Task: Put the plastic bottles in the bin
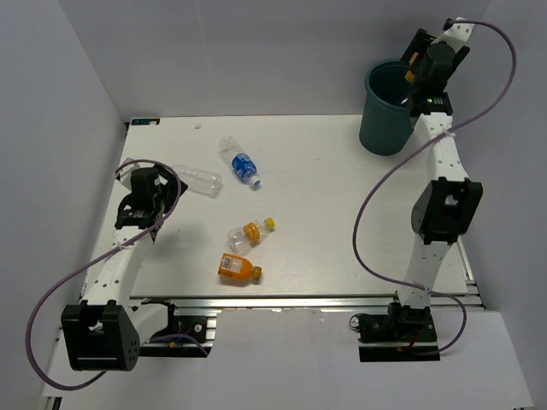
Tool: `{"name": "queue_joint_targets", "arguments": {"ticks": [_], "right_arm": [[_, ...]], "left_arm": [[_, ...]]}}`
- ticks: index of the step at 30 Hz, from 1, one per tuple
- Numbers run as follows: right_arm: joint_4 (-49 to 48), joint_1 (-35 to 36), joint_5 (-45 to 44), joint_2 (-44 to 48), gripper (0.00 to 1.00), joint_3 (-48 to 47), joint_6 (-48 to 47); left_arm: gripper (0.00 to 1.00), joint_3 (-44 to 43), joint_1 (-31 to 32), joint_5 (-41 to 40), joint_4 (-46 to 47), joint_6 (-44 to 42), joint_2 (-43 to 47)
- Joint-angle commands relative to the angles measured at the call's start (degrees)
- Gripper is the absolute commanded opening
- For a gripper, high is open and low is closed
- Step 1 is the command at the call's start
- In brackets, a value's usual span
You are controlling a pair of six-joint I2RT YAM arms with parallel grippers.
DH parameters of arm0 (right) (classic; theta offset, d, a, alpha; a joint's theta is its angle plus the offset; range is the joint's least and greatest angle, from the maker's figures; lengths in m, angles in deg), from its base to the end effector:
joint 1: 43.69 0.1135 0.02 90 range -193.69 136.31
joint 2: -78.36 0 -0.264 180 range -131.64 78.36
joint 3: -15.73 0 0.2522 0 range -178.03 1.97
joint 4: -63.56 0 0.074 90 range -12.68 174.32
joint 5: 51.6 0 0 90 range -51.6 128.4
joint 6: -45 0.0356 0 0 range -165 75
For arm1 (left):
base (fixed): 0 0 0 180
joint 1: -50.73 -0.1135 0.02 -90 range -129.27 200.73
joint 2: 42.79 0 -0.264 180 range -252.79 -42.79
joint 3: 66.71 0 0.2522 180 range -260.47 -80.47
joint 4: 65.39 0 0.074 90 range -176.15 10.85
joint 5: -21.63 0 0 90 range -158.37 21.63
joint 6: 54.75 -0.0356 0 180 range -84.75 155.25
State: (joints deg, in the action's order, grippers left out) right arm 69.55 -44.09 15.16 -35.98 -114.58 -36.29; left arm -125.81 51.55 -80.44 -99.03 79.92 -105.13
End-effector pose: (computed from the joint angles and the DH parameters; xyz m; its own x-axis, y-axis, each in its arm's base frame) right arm 0.4763 -0.0174 0.4419 0.2311 0.1375 -0.9632 0.3642 0.9057 0.2167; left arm 0.2364 0.0041 0.2678 -0.3190 -0.6830 -0.6571 -0.5309 0.7031 -0.4731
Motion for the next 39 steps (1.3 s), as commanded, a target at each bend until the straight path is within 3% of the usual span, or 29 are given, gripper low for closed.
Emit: {"name": "queue_joint_targets", "arguments": {"ticks": [1,5,10,15,18,19,22,29,39], "right_arm": [[3.72,-0.74,0.12,-6.14,0.89,-9.03,-5.27],[5.92,-0.74,5.03,-6.87,0.90,-10.02,-5.81],[1.01,-0.56,9.61,4.64,0.89,5.79,-5.02],[5.12,0.05,13.30,14.75,0.89,14.06,-6.95],[4.18,0.31,22.61,20.81,0.89,21.35,-8.62],[3.64,0.32,29.33,22.31,0.89,25.11,-10.88],[1.53,3.12,34.12,27.41,0.89,30.32,-13.62],[-1.71,5.33,33.97,35.14,0.89,41.91,-14.69],[-5.32,5.33,30.89,40.25,0.89,48.08,-14.60]], "left_arm": [[0.98,-0.27,0.24,1.52,-2.61,0.42,-0.76],[0.98,-0.45,1.46,3.64,-6.74,0.25,-0.15],[0.98,0.43,4.71,2.94,-15.08,0.60,2.40],[0.98,3.33,9.90,-0.41,-23.08,2.97,5.30],[0.98,3.59,13.85,0.38,-27.56,4.28,6.18],[0.98,3.94,14.90,1.60,-28.28,4.73,6.36],[0.98,4.65,19.03,5.12,-30.48,5.69,6.36],[0.98,5.09,30.53,5.75,-32.51,15.52,3.82],[0.98,1.31,42.51,0.48,-36.45,23.62,-6.46]]}}
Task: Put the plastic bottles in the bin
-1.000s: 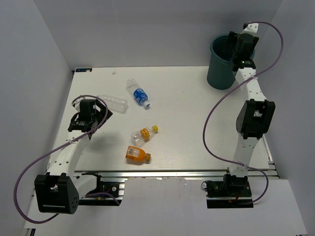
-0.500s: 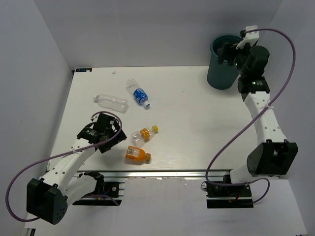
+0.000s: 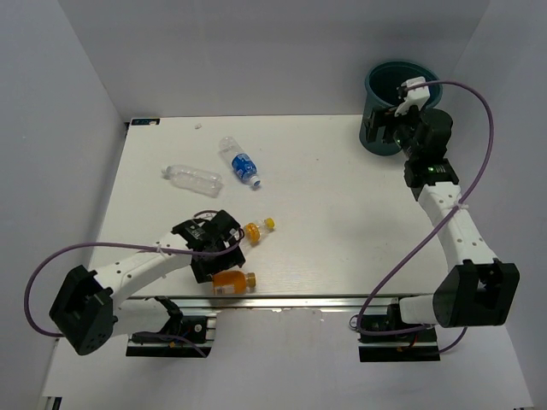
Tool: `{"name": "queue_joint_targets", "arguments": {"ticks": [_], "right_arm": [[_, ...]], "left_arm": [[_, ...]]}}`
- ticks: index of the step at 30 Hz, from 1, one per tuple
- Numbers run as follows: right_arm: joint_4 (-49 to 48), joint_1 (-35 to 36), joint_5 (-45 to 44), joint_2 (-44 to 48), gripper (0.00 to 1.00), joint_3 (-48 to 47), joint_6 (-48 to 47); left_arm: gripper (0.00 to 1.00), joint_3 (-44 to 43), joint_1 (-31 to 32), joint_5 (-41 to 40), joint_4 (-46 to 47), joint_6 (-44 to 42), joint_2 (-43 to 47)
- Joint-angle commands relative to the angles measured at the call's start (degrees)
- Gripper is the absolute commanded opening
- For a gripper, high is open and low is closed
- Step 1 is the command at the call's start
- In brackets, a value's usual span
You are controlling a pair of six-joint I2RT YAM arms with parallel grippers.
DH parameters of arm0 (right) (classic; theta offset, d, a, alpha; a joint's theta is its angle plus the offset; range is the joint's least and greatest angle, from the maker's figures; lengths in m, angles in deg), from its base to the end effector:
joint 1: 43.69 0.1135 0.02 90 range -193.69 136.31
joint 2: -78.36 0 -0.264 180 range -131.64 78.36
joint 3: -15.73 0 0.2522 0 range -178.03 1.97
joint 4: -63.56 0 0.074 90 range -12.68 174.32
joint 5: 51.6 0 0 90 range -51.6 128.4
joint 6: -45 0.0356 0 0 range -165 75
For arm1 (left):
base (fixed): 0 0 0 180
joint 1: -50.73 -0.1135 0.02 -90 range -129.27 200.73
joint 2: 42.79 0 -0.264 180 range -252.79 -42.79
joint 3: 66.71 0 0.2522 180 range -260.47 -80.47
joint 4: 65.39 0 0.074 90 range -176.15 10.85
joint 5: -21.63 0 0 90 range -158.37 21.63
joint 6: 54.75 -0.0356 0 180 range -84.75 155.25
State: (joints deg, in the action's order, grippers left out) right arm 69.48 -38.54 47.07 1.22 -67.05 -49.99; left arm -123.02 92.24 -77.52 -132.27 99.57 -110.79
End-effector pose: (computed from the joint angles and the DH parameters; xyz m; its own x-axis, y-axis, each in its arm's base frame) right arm 0.3196 0.0342 0.3951 0.0159 -0.0849 -0.9963 -0.2384 0.9673 -0.0862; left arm 0.1458 -0.1215 0.2002 -0.8865 -0.4036 -0.2263 -0.3882 0.9149 -0.1111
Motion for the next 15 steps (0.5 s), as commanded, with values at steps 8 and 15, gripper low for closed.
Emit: {"name": "queue_joint_targets", "arguments": {"ticks": [8,15], "right_arm": [[-8.87,-0.23,-1.46,6.13,0.89,5.47,-0.45],[0.86,1.44,32.81,8.06,0.89,4.77,-14.39]], "left_arm": [[0.98,0.18,3.13,-1.93,1.27,3.10,-3.36],[0.98,-0.87,3.66,-4.29,3.02,2.31,-3.54]]}}
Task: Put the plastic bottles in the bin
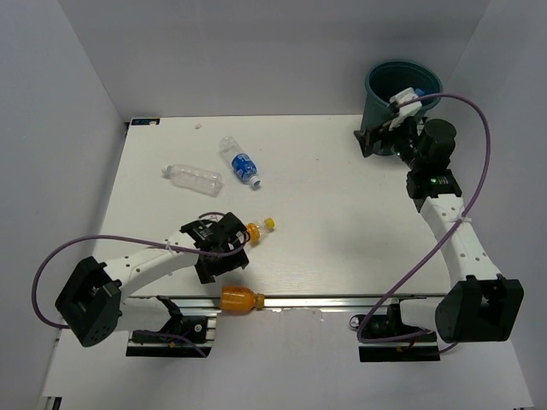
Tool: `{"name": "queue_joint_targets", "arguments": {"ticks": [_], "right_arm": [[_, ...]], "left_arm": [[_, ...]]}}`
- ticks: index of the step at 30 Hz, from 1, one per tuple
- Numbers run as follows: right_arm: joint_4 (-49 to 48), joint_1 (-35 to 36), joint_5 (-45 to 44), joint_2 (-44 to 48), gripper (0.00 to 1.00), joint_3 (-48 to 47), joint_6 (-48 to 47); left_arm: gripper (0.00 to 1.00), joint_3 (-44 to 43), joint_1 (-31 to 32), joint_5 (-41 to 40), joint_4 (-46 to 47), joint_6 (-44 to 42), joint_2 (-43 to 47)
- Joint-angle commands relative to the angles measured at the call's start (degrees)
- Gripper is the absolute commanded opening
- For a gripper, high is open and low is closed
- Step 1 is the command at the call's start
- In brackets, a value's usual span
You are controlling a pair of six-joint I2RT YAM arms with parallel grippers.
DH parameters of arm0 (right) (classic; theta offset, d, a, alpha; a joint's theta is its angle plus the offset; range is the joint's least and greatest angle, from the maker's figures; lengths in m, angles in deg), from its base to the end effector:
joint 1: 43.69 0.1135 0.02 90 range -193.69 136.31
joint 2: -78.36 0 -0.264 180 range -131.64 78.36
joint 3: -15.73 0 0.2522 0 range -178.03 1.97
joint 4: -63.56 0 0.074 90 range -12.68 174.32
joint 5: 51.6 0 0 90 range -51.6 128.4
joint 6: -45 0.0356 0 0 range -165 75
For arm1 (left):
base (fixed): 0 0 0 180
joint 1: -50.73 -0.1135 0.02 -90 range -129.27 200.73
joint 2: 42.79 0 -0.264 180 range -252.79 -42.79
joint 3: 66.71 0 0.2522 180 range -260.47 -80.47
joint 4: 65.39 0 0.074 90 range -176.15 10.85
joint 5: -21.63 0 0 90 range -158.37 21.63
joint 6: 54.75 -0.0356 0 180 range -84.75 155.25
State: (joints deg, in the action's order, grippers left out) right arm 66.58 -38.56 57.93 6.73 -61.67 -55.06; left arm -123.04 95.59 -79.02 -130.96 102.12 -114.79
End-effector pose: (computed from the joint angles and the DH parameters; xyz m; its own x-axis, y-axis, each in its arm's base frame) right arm 0.2929 0.0382 0.3946 0.1199 -0.1545 -0.9807 -0.4021 0.8956 -0.1903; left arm 0.1449 -0.1349 0.1887 -0.8943 -0.3850 -0.2278 -0.3798 0.9226 -0.0683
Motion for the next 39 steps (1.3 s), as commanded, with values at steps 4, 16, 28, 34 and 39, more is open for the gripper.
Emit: {"name": "queue_joint_targets", "arguments": {"ticks": [4,16,28,34,39], "right_arm": [[27.23,13.89,28.73,5.97,0.89,-0.26,-43.10],[22.35,35.72,24.26,-3.58,0.89,-9.31,-19.83],[14.88,59.89,1.93,-7.45,0.89,8.26,-2.18],[2.94,64.30,-1.68,-16.33,0.89,12.22,3.30],[-0.59,65.10,1.29,-22.30,0.89,11.96,2.95]], "left_arm": [[0.98,-4.80,0.14,-9.28,1.37,-0.86,-0.23],[0.98,-10.96,-18.48,-19.13,13.92,-8.95,-3.14],[0.98,-6.92,-28.59,-14.13,21.92,-13.17,-2.17],[0.98,-4.10,-29.83,-12.81,23.69,-14.57,-0.50],[0.98,-2.96,-30.09,-12.99,23.34,-14.84,0.29]]}}
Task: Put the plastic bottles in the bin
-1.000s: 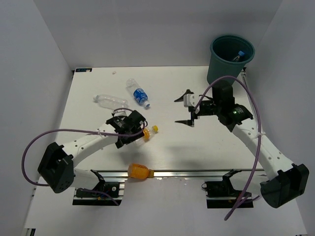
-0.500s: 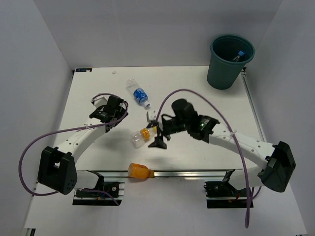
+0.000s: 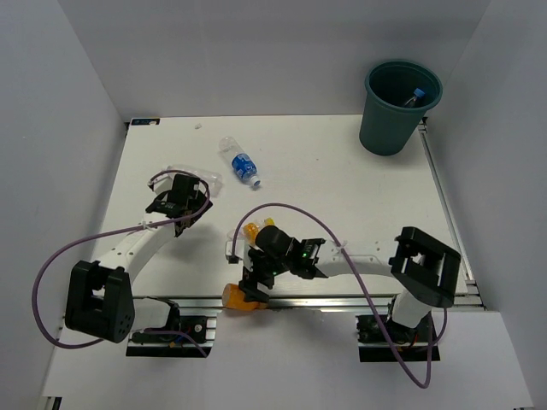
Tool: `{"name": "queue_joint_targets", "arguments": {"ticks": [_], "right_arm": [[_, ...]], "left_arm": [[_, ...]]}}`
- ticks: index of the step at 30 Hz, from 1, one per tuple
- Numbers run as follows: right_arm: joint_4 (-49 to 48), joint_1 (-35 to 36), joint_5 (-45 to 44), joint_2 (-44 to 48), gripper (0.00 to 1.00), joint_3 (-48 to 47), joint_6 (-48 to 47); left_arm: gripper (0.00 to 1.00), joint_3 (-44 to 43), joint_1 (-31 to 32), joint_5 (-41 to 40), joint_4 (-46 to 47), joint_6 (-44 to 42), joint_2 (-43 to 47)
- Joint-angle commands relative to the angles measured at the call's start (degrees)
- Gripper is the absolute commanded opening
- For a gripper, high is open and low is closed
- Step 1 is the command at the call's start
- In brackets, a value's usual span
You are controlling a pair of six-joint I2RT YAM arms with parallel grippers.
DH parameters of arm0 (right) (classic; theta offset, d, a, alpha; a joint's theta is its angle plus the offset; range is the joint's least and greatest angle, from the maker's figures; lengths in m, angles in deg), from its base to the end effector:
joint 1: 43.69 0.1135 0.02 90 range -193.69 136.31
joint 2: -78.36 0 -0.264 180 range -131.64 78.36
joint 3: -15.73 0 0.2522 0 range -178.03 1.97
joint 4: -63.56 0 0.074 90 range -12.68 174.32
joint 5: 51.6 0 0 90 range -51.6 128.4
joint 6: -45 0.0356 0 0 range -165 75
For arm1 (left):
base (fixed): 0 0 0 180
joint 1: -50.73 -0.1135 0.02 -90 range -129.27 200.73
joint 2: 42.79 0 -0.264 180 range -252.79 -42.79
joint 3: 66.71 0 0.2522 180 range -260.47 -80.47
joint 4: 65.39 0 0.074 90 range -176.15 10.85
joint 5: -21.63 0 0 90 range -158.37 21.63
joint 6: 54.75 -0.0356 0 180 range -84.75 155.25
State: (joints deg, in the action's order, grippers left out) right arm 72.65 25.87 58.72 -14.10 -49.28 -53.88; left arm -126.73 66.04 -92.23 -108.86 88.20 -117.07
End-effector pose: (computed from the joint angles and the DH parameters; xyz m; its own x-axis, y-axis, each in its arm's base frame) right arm 0.1076 0.3242 0.1971 -0.0547 -0.5614 -0.8257 -0.9966 -0.0209 0.0803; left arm 0.2447 -0.0521 0.2154 -0.5178 -0.6150 -0.5947 -0.6309 0.7440 -0.2200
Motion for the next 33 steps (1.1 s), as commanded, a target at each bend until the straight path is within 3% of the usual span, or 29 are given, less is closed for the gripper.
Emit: {"name": "queue_joint_targets", "arguments": {"ticks": [1,7,14,18,20,21,25,29,33], "right_arm": [[-6.93,1.01,1.12,-2.19,0.89,-0.52,1.85],[-7.29,3.91,5.52,-6.76,0.89,-0.79,0.27],[-5.18,6.82,2.71,-11.86,0.84,-4.30,-1.22],[-6.23,6.82,0.61,-12.21,0.68,-4.57,-0.70],[-8.33,6.82,-1.32,-11.34,0.51,-4.48,0.53],[-9.39,6.73,-2.38,-10.72,0.36,-3.70,1.14],[-13.00,4.89,-3.97,-5.72,0.25,-1.32,2.90],[-14.75,-3.79,-4.24,4.54,0.19,0.09,4.93],[-17.13,-24.53,-5.27,11.33,0.17,-2.27,10.97]], "left_arm": [[0.98,0.91,-0.55,-0.05,1.15,-1.00,2.65],[0.98,0.91,-0.98,-0.40,0.89,-1.44,2.56],[0.98,0.82,-1.34,-0.66,0.53,-1.88,1.77],[0.98,0.82,-1.60,-0.31,0.62,-1.88,1.60],[0.98,0.73,-1.69,-0.05,0.89,-1.97,1.60],[0.98,0.56,-1.69,0.04,0.80,-1.97,1.42],[0.98,0.38,-1.77,0.39,0.62,-3.02,1.59],[0.98,0.82,-1.77,2.14,1.67,-3.82,2.82],[0.98,3.01,-1.69,6.89,5.80,-6.18,5.19]]}}
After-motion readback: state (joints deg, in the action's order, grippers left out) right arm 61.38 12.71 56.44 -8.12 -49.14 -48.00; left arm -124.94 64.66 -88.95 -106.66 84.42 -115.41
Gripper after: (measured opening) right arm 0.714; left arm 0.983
